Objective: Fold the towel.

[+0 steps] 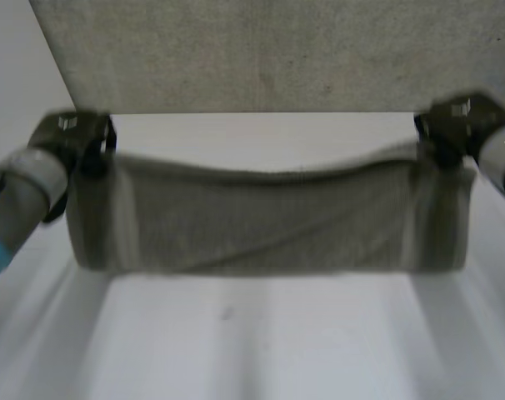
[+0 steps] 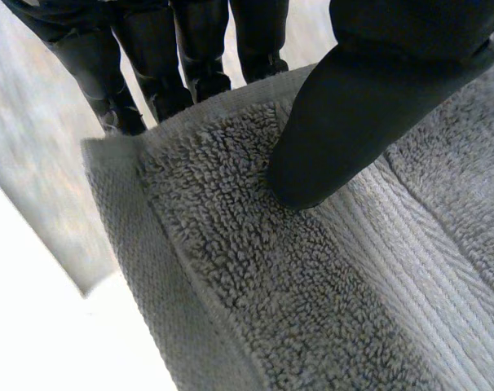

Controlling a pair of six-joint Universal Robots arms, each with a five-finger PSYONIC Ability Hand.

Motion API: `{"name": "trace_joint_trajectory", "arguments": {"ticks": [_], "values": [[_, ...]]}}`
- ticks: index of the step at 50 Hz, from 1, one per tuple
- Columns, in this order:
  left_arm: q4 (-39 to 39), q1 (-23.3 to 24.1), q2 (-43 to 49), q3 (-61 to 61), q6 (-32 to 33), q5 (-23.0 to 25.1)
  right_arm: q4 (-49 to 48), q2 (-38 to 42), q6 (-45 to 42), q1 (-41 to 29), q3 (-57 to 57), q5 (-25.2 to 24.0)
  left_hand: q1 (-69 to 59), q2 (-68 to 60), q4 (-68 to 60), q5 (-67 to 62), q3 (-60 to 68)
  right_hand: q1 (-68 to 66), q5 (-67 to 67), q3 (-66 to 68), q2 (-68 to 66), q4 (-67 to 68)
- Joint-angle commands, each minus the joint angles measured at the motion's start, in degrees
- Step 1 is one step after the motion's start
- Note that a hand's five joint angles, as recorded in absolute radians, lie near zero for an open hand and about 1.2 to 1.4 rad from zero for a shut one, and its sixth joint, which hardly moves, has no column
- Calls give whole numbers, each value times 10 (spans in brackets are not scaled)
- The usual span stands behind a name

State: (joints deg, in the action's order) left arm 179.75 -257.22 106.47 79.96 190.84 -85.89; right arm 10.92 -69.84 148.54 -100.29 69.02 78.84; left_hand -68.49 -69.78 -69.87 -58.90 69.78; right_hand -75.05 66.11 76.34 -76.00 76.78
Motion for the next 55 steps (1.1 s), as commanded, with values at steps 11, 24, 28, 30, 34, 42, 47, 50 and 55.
{"name": "trace_joint_trajectory", "arguments": {"ticks": [11,24,28,30,34,42,47,50,55], "values": [[123,17,43,-328,-198,-89,-264,6,114,-51,-147,62,-115,-102,-101,-111,102,-50,39,37,-40,32],[148,14,38,-63,-194,-40,-220,32,75,-47,12,-2,-115,-102,-101,-111,102,-50,39,37,-40,32],[209,14,77,33,-172,-17,-223,64,46,-47,54,-14,-115,-102,-101,-111,102,-50,39,37,-40,32],[227,14,93,59,-149,-15,-224,96,12,-47,94,-20,-115,-102,-101,-111,102,-50,39,37,-40,32],[250,14,114,104,-89,-13,-220,120,-24,-47,125,-17,-115,-102,-101,-111,102,-50,39,37,-40,32],[190,-7,3,245,55,-13,-156,1,-70,-41,219,-11,-115,-102,-101,-111,102,-50,39,37,-40,32],[98,-33,-160,316,60,11,-35,-122,-71,-7,264,-15,-115,-102,-101,-111,102,-50,39,37,-40,32],[41,-52,-249,345,60,68,66,-202,-72,21,279,-29,-115,-102,-101,-111,102,-50,39,37,-40,32],[22,-89,-264,345,59,138,114,-239,-90,45,280,-71,-115,-102,-101,-111,102,-50,39,37,-40,32]]}}
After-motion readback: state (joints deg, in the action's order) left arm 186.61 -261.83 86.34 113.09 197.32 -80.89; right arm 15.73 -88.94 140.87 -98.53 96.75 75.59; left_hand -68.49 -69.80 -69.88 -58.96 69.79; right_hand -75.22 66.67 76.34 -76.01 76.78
